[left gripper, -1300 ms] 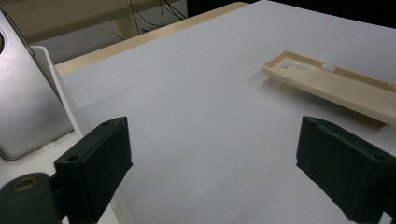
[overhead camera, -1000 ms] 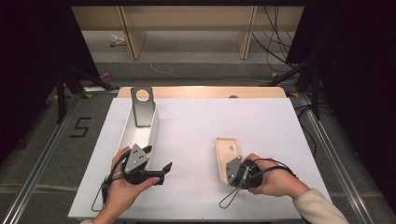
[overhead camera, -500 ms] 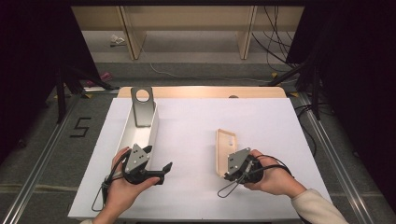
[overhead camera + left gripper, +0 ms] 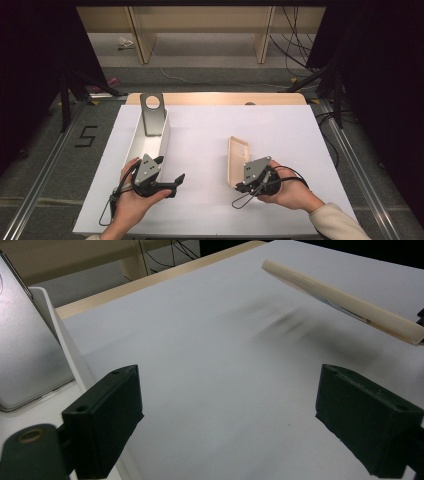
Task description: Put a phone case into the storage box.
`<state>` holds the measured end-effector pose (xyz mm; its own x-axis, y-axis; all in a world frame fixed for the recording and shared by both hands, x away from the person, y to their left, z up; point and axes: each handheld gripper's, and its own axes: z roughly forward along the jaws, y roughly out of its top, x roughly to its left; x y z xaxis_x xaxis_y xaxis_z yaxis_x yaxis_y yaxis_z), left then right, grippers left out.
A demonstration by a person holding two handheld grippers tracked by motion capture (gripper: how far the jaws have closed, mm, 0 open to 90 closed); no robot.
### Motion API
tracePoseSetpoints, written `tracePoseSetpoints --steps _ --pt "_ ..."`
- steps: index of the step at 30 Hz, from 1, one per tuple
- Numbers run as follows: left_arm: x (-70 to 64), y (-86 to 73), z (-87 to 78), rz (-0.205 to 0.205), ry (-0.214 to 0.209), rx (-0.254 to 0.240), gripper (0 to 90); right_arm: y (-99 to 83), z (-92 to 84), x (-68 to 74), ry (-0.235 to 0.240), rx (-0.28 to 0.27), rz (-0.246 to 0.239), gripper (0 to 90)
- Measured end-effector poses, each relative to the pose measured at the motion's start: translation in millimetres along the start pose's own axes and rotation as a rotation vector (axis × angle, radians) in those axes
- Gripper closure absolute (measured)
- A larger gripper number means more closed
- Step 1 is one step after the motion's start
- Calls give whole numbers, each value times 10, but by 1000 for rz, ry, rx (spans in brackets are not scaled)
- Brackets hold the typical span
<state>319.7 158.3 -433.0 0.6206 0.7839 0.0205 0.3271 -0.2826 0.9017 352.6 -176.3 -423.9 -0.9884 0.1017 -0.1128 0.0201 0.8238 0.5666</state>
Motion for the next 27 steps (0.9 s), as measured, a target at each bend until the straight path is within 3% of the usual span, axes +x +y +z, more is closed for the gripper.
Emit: tracePoseSetpoints --steps 27 --pt "3 6 8 -7 -3 -3 112 18 -9 -7 4 -50 28 873"
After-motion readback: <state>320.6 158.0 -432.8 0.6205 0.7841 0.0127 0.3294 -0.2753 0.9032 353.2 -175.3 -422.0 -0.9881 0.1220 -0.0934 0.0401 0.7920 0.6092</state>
